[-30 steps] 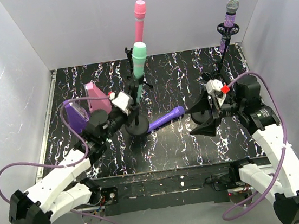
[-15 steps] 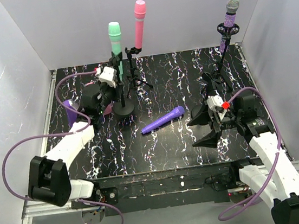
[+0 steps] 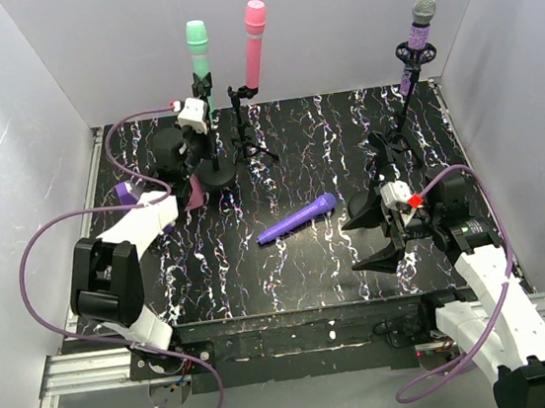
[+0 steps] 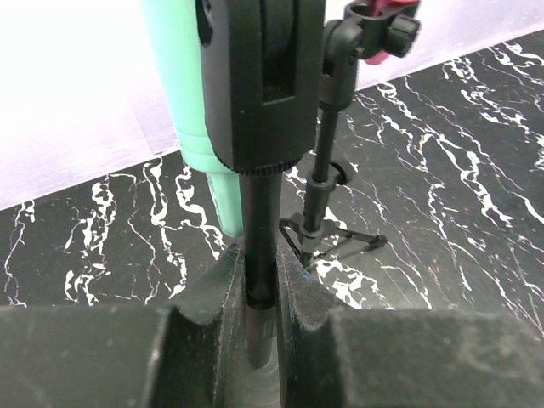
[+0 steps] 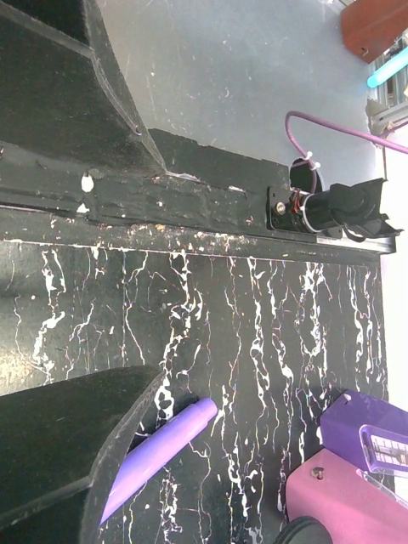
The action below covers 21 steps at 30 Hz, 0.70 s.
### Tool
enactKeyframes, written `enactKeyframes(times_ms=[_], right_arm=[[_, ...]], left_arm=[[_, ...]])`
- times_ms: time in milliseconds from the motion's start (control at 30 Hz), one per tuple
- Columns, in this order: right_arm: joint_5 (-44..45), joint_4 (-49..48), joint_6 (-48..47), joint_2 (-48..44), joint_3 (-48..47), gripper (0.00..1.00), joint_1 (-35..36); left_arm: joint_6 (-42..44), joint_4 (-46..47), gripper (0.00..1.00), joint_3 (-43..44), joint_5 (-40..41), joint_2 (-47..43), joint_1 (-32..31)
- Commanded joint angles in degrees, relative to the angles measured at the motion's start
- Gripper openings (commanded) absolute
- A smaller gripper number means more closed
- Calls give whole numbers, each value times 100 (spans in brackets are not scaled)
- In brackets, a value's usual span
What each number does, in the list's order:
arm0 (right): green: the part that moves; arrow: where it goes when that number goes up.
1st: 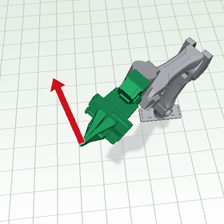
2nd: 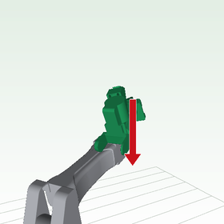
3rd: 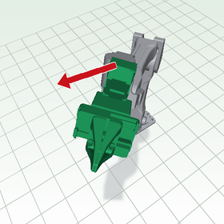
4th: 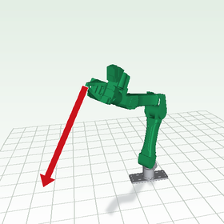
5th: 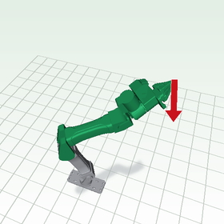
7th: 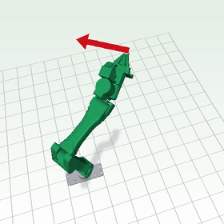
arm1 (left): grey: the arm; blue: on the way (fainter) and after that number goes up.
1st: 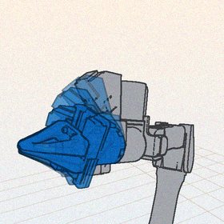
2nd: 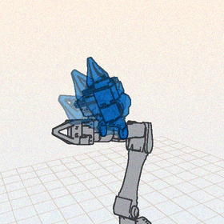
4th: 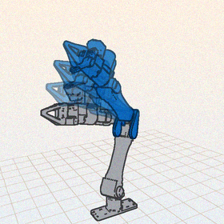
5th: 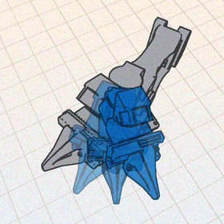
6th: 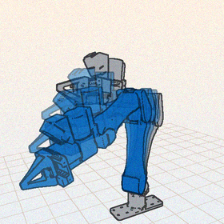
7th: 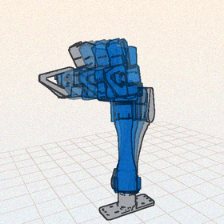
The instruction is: Attach the microphones to the stand
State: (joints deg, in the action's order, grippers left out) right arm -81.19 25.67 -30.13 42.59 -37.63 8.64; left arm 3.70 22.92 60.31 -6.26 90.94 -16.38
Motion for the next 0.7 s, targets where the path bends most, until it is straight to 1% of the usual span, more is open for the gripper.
enactKeyframes(times_ms=[0,200,433,667], right_arm=[[-134,17,-213,-58,1,98,-29],[-169,43,-256,-31,-8,98,-29],[-169,78,-292,-14,-17,98,-38],[-161,131,-344,-14,-25,98,-56]], left_arm=[[210,670,0,630,195,108,144],[157,723,0,938,169,521,293],[104,1004,0,1175,73,1057,416],[-45,1311,0,1167,-173,1392,487]])
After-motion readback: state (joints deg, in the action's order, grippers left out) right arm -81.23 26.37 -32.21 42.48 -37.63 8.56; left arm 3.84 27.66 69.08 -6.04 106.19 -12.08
